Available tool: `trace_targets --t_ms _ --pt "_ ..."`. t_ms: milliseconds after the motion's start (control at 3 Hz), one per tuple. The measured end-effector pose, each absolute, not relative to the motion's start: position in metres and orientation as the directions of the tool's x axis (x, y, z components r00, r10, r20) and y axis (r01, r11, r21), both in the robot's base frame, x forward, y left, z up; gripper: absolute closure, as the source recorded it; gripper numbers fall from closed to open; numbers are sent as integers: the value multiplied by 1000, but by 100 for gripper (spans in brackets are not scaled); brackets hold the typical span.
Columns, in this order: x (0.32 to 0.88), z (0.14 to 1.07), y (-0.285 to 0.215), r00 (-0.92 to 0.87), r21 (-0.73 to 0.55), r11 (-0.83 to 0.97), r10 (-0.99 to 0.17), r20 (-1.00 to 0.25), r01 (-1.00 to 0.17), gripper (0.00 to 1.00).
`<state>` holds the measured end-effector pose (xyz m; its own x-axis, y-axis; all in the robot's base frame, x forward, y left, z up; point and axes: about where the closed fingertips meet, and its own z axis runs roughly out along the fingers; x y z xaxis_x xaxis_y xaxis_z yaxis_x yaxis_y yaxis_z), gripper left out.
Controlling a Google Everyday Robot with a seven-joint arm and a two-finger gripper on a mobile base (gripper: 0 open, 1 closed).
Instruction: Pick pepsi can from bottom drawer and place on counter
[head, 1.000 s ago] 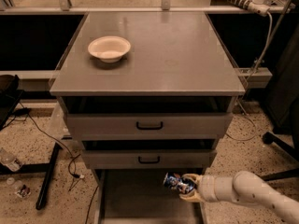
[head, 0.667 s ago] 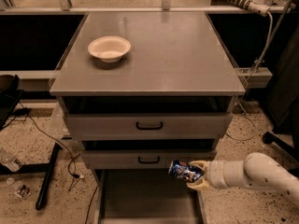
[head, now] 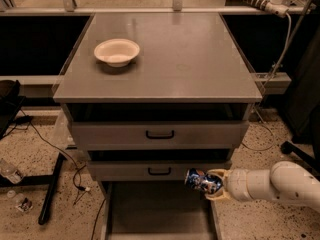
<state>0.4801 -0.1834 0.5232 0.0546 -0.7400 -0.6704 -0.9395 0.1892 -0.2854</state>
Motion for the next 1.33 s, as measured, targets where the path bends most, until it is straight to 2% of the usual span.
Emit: trace_targets --t_ms 667,1333 --pt "456 684 -209 211 -460 102 -786 -580 -882 100" --pt "467 820 -217 291 -505 48 -769 -570 -862 100"
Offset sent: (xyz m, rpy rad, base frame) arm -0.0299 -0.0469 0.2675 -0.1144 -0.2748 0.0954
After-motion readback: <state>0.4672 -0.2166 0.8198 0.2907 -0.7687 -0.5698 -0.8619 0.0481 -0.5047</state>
